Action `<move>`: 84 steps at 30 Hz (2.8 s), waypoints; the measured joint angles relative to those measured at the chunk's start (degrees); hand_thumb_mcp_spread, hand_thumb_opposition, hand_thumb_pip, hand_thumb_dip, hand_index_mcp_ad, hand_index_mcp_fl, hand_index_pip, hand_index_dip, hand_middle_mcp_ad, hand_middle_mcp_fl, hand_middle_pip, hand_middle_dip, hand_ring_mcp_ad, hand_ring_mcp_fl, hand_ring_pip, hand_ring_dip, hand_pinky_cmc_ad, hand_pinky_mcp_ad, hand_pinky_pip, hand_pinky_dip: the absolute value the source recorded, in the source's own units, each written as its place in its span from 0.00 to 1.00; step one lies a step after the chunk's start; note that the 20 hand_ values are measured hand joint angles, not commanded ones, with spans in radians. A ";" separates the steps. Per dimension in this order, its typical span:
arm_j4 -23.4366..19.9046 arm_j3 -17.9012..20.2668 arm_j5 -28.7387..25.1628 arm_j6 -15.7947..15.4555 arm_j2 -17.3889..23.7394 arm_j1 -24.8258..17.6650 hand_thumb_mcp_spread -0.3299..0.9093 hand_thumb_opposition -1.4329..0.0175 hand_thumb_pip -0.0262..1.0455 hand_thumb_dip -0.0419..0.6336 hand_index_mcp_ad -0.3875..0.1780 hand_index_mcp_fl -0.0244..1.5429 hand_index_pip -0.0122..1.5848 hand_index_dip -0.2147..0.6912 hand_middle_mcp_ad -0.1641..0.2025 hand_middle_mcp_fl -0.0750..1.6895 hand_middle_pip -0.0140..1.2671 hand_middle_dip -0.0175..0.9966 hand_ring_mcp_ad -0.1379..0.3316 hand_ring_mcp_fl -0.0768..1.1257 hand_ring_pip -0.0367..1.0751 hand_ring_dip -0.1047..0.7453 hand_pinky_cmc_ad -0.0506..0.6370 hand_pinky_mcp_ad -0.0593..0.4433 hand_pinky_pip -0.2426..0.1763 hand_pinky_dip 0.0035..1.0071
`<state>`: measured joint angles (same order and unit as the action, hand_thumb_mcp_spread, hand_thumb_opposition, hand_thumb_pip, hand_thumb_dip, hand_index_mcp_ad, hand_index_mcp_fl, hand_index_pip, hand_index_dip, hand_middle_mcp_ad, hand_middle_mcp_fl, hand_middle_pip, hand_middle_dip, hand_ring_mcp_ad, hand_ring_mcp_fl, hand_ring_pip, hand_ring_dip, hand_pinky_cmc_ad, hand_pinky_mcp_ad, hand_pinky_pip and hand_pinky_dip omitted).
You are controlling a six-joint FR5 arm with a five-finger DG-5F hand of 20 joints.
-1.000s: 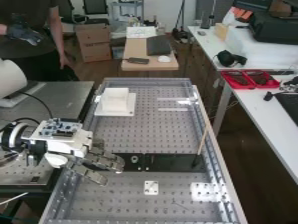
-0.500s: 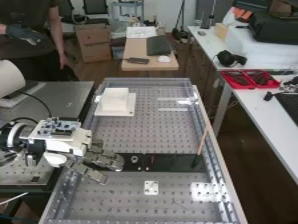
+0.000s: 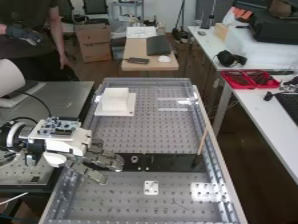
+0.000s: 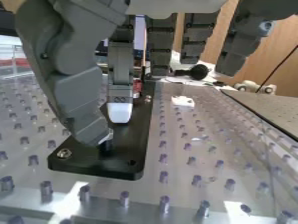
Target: Grab the smaller nut and place it in the white container
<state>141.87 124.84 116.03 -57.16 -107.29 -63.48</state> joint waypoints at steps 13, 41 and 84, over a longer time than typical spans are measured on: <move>0.25 -0.58 0.84 -1.24 -1.43 0.08 0.66 0.42 0.58 0.42 0.48 0.11 0.93 0.50 0.65 0.12 0.11 0.20 0.54 0.06 0.13 0.22 0.55 0.61 0.59 0.18; 0.55 -1.43 0.89 -1.50 -2.08 0.11 0.66 0.42 0.58 0.42 0.48 0.17 0.94 0.49 0.65 0.14 0.11 0.21 0.54 0.07 0.12 0.22 0.56 0.58 0.62 0.19; 3.24 -1.45 2.29 0.90 4.11 -4.55 0.65 0.38 0.53 0.41 0.48 0.24 0.95 0.48 0.63 0.16 0.11 0.22 0.54 0.09 0.13 0.23 0.56 0.54 0.63 0.19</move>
<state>145.11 123.39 118.32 -56.26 -103.18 -68.03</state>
